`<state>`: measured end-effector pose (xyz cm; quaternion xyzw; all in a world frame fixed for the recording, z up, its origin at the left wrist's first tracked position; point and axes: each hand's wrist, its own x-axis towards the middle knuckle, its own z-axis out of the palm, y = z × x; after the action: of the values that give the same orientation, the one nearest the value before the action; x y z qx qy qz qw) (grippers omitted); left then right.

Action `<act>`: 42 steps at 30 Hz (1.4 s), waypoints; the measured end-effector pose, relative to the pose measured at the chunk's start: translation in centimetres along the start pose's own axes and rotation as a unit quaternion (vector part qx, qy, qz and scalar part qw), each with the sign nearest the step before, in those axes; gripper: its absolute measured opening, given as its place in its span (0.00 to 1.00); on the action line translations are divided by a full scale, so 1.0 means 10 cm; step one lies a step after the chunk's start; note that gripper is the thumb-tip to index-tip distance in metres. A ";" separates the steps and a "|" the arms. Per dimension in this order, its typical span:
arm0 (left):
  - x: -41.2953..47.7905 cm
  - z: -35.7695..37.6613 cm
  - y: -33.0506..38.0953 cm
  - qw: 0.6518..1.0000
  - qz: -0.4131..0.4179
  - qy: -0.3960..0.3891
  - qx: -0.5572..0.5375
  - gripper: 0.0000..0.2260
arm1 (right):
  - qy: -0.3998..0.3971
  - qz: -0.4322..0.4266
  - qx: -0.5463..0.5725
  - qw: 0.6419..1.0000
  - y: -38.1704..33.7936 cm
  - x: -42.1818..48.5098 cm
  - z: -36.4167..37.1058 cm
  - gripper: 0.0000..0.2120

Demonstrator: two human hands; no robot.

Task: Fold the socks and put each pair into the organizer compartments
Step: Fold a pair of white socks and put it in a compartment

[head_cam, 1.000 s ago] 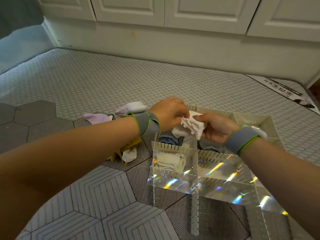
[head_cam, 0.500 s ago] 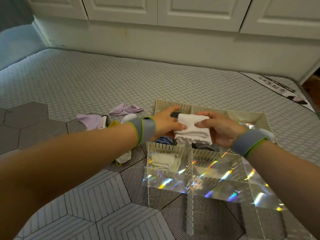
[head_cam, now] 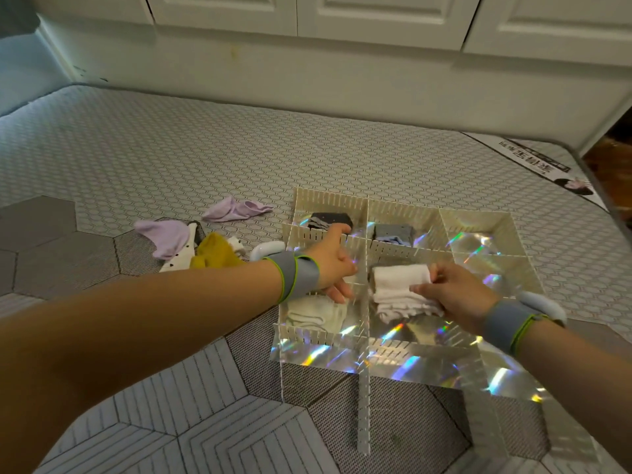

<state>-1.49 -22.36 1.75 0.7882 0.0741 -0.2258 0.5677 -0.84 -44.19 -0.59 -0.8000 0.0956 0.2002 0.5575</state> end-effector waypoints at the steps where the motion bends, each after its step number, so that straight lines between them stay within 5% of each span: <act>1: 0.00 -0.02 0.00 1.000 -0.005 0.006 -0.004 0.31 | 0.003 0.011 0.006 1.000 0.07 -0.02 0.01 0.17; 13: -0.04 -0.43 -0.04 0.997 -0.048 0.045 -0.032 0.25 | -0.012 0.019 -0.213 0.977 0.31 0.05 -0.02 0.18; 19: -0.06 -0.57 -0.12 0.995 -0.064 0.063 -0.038 0.26 | 0.023 -0.052 -0.527 0.848 0.21 -0.02 0.07 0.15; 29: -0.12 -0.94 -0.28 0.992 -0.075 0.083 0.059 0.16 | -0.021 -0.066 -0.676 0.734 -0.02 0.01 0.13 0.09; 33: -0.17 -1.22 -0.46 0.983 -0.127 0.108 0.071 0.10 | -0.063 -0.057 -0.679 0.729 -0.38 -0.01 0.23 0.16; 37: -0.27 -1.54 -0.68 0.972 -0.143 0.163 0.091 0.04 | -0.108 -0.109 -0.633 0.759 -0.64 0.04 0.57 0.12; 42: -0.37 -1.88 -0.94 0.932 -0.153 0.237 0.226 0.16 | -0.087 -0.213 -0.586 0.777 -0.83 0.02 1.07 0.09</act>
<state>-3.21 -1.19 0.06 0.9053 0.2733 -0.1271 0.2995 0.17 -31.21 3.26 -0.9512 -0.2618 0.1628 0.0152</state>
